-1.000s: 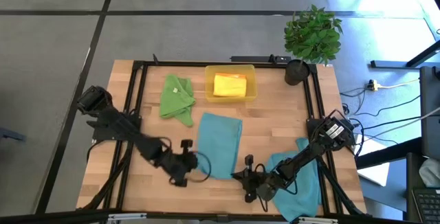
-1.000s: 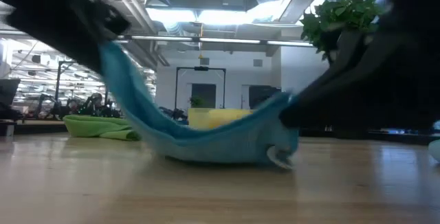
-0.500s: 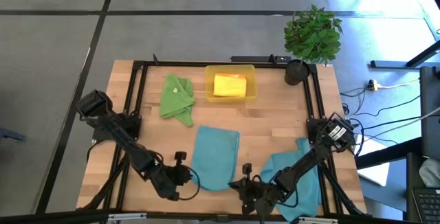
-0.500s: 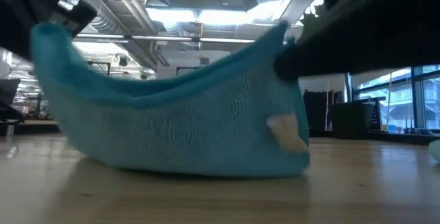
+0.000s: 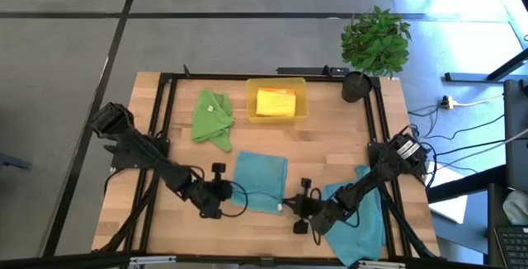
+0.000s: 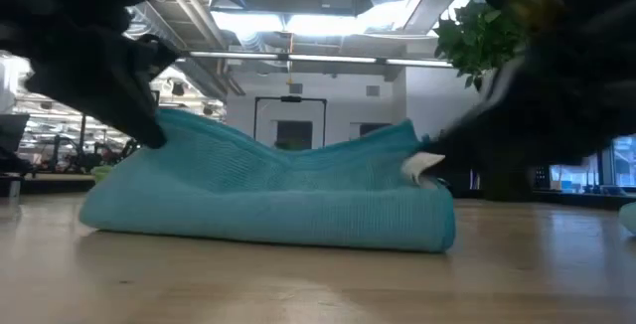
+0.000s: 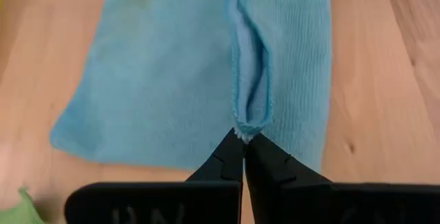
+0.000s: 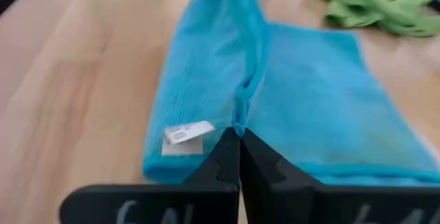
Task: Fold microfiber towels
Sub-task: Fold the top blue microfiber cloth
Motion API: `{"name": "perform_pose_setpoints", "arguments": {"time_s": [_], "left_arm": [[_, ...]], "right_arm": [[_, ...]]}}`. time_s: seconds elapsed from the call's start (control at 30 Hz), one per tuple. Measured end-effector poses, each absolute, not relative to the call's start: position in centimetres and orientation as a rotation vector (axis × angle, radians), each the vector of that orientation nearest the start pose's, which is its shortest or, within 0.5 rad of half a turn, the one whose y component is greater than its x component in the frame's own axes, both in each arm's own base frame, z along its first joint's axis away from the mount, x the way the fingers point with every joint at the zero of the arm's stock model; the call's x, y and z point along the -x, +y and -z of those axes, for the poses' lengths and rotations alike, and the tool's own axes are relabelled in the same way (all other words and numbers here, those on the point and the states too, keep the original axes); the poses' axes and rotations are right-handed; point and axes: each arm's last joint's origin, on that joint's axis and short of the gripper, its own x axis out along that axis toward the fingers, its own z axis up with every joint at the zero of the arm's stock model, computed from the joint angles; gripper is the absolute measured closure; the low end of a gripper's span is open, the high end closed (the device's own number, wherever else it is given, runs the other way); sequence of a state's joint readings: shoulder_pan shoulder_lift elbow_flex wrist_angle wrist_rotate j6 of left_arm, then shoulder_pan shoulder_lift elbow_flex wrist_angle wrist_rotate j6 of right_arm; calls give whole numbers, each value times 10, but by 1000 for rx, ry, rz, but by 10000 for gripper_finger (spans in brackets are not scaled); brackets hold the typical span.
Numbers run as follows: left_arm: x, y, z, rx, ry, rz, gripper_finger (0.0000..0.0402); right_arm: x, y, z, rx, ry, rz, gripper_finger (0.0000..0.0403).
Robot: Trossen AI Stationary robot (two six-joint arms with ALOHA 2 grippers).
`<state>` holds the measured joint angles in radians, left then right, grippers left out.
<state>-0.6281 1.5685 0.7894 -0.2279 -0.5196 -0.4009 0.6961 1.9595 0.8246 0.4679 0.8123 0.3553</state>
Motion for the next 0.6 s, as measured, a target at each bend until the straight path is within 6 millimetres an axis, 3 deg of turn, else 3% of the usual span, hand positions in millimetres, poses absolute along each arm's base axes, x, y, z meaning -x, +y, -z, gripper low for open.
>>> {"name": "perform_pose_setpoints", "arguments": {"time_s": [0.3,0.6], "left_arm": [[-235,-110,-169,-137,757,-80,402],[-240,-55,-153,-96,795,-119,402]], "right_arm": [[-281,164,-106,66,459,285,403],[-293,130,-100,-1,492,377,403]]}}
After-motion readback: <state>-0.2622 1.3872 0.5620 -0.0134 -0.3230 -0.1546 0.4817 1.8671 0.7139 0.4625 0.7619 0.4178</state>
